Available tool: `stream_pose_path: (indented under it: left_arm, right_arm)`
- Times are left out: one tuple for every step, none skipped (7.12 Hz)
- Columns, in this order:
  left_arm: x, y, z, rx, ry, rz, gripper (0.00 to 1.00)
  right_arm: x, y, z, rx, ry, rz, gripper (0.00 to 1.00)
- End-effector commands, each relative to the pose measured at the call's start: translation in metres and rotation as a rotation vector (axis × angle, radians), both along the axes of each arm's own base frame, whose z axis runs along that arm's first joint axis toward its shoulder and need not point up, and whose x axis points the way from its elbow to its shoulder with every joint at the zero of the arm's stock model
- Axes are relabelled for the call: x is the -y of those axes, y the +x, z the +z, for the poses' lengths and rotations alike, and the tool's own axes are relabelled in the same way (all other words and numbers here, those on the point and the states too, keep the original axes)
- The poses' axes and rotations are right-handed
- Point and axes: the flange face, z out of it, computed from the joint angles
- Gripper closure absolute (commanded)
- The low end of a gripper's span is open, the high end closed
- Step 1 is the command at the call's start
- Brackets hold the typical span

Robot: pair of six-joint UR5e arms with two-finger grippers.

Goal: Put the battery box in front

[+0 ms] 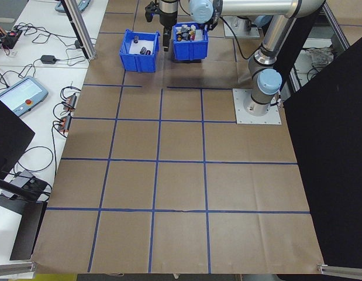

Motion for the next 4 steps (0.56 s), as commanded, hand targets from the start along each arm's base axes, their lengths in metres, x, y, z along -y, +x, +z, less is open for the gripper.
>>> stream_pose_path:
  left_arm:
    - [-0.0031,-0.0007,-0.0024,-0.006,-0.017,0.071,0.00]
    - [-0.0042,-0.0019,-0.0020,-0.002,-0.015,0.064,0.01]
    - [-0.0034,-0.0020,-0.0036,-0.003,-0.011,0.054,0.01]
    - [-0.0037,-0.0038,-0.0037,-0.006,-0.011,0.051,0.01]
  right_arm:
    - [-0.0050,0.0214,-0.0154,-0.016,-0.001,-0.028,1.00]
    - [-0.0057,0.0207,-0.0157,-0.019,0.000,-0.033,1.00]
    - [-0.0066,0.0197,-0.0155,-0.023,0.001,-0.033,1.00]
    - [-0.0078,0.0190,-0.0163,-0.026,0.008,-0.033,1.00]
